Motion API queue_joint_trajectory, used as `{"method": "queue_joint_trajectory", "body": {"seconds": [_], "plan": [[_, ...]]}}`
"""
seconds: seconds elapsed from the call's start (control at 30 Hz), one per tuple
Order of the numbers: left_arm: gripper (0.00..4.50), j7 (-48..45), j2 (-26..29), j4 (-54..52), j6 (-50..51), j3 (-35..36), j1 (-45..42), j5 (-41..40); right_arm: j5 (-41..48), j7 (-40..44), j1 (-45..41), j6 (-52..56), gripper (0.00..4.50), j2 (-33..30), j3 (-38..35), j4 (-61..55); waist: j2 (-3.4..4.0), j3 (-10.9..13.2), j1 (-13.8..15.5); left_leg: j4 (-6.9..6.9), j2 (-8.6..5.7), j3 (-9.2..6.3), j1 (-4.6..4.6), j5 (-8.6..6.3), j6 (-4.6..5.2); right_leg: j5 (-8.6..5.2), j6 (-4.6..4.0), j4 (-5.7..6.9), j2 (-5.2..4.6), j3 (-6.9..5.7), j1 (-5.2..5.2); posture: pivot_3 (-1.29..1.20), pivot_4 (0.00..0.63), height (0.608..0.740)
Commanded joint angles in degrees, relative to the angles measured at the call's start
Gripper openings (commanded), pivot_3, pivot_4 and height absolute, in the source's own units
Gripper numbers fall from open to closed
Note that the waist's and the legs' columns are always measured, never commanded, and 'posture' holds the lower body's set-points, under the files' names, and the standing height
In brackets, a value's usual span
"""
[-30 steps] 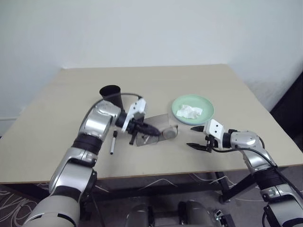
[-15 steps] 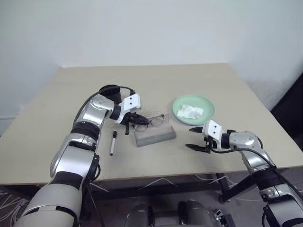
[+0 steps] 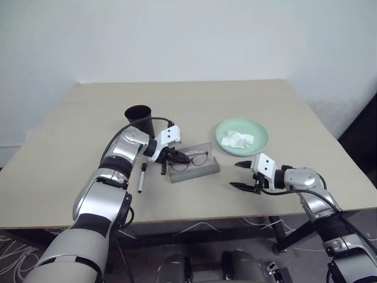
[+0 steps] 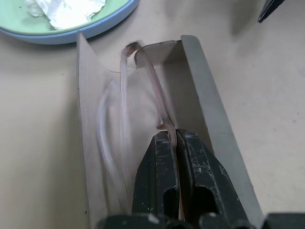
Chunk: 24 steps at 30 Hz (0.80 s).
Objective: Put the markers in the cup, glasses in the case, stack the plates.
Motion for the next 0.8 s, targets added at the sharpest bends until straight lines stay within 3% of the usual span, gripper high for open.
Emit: {"method": "queue_joint_trajectory", "body": {"seconds": [0.03, 0.53, 0.63, 0.73, 0.8], "plan": [[0.03, -0.97, -1.14, -0.76, 1.88, 2.52, -1.89, -1.77, 0.41, -0.79, -0.81, -1.19, 3.64, 0.25, -0.92, -1.79, 0.00, 0.00, 0.01, 0.00, 0.00, 0.00, 0.00, 0.00, 0.00, 0.00, 0.00, 0.00, 0.00, 0.00, 0.00, 0.00, 0.000, 0.729], [0.03, -3.89, -1.84, -1.56, 3.77, 1.85, -0.85, 0.14, -0.01, -1.79, -0.50, -1.39, 3.64, 0.93, -0.47, -1.80, -0.01, 0.00, -0.02, 0.04, -0.01, -0.03, 0.00, 0.00, 0.00, 0.00, 0.00, 0.02, 0.01, 0.00, 0.02, 0.00, 0.000, 0.729], [0.63, -3.69, -2.18, -1.62, 4.22, 2.26, -0.74, -0.17, 0.00, -1.92, -0.21, -1.34, 3.64, 0.90, -0.45, -2.05, -0.01, 0.00, 0.00, 0.05, -0.01, -0.04, 0.00, 0.00, 0.00, 0.00, 0.00, 0.02, 0.01, 0.00, 0.03, 0.00, 0.000, 0.729], [1.70, -1.97, -2.56, -1.93, 3.07, 2.72, -0.71, -0.34, 0.01, -1.98, -0.07, -1.21, 3.64, 0.89, -0.38, -2.23, -0.02, 0.00, -0.01, 0.05, -0.01, -0.04, 0.00, 0.00, 0.00, 0.00, 0.00, 0.02, 0.01, 0.00, 0.03, 0.00, 0.000, 0.729], [2.19, -1.19, -2.93, -2.12, 2.72, 3.47, -0.97, -1.06, 0.06, -1.97, -0.05, -1.11, 3.64, 0.87, -0.35, -2.33, -0.02, 0.00, 0.00, 0.06, -0.01, -0.05, 0.01, 0.00, 0.00, 0.00, 0.00, 0.02, 0.01, 0.00, 0.04, 0.00, 0.000, 0.729]]}}
